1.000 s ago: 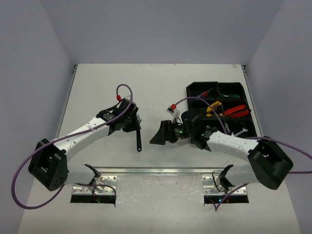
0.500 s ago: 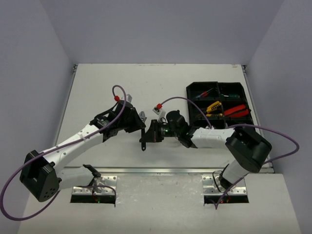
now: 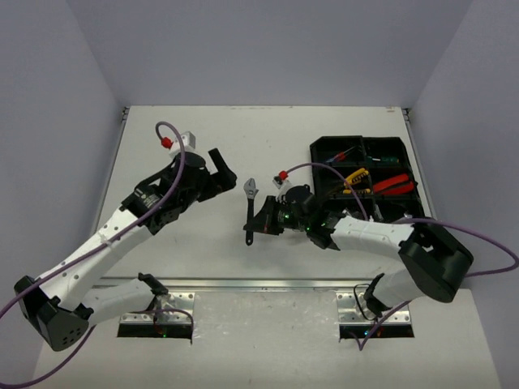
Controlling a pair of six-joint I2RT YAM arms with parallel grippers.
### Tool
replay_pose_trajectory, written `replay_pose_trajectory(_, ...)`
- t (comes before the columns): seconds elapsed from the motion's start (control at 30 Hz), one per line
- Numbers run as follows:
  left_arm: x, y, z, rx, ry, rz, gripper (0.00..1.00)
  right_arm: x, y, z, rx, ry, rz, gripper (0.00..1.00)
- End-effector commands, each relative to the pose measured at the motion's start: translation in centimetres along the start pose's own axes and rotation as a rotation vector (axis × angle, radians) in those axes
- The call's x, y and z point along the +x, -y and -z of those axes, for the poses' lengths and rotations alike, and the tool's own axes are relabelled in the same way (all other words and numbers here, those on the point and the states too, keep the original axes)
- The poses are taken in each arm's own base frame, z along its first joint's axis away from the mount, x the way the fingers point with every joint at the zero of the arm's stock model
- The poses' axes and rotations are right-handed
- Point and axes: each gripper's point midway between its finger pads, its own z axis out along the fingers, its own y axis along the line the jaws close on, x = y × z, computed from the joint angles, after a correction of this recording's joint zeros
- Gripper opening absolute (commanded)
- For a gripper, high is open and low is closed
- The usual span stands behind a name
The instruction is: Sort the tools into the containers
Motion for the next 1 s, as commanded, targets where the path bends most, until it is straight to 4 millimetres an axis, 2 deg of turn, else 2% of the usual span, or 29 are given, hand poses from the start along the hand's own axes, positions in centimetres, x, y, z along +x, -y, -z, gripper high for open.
replay_pose_trajectory(0.0, -6.0, -3.6, 4.4, -0.181, 0.238, -0.089, 1.0, -4.5, 1.4, 3.4, 0.068, 0.216, -0.137, 0.0)
replay_pose_trajectory(0.1, -6.3, -5.1, 5.0, -0.243, 0.249, -0.147, 1.0, -5.8, 4.5, 6.6, 0.21, 0.312, -0.242, 0.0)
replay_pose_trajectory(0.2, -5.1, -6.5, 4.8, -0.281, 0.212, -0.215, 1.0, -7.2, 8.6, 11.0, 0.367, 0.471, -0.421, 0.0)
replay_pose_trajectory(0.23, -4.7, -6.7, 4.6, -0.282, 0.198, -0.226, 1.0, -7.5, 9.4, 11.3, 0.392, 0.513, -0.451, 0.0)
replay_pose_trajectory(0.27, -4.0, -7.1, 4.3, -0.284, 0.175, -0.24, 1.0, -7.0, 10.1, 12.6, 0.414, 0.553, -0.481, 0.0)
replay_pose_trajectory(0.37, -2.6, -7.5, 4.0, -0.257, 0.134, -0.283, 1.0, -7.6, 10.9, 15.2, 0.403, 0.704, -0.603, 0.0)
replay_pose_trajectory(0.47, -2.2, -7.9, 3.9, -0.256, 0.126, -0.297, 1.0, -7.9, 11.6, 16.7, 0.4, 0.796, -0.681, 0.0)
replay_pose_trajectory(0.7, -1.5, -9.2, 3.4, -0.282, 0.134, -0.323, 1.0, -7.1, 13.5, 17.9, 0.487, 0.845, -0.812, 0.0)
replay_pose_trajectory(0.8, -1.5, -9.0, 3.5, -0.263, 0.143, -0.322, 1.0, -7.1, 13.8, 17.9, 0.5, 0.856, -0.853, 0.0)
replay_pose_trajectory(0.97, -1.1, -8.8, 2.9, -0.238, 0.146, -0.318, 1.0, -6.6, 14.9, 19.3, 0.587, 0.906, -0.923, 0.0)
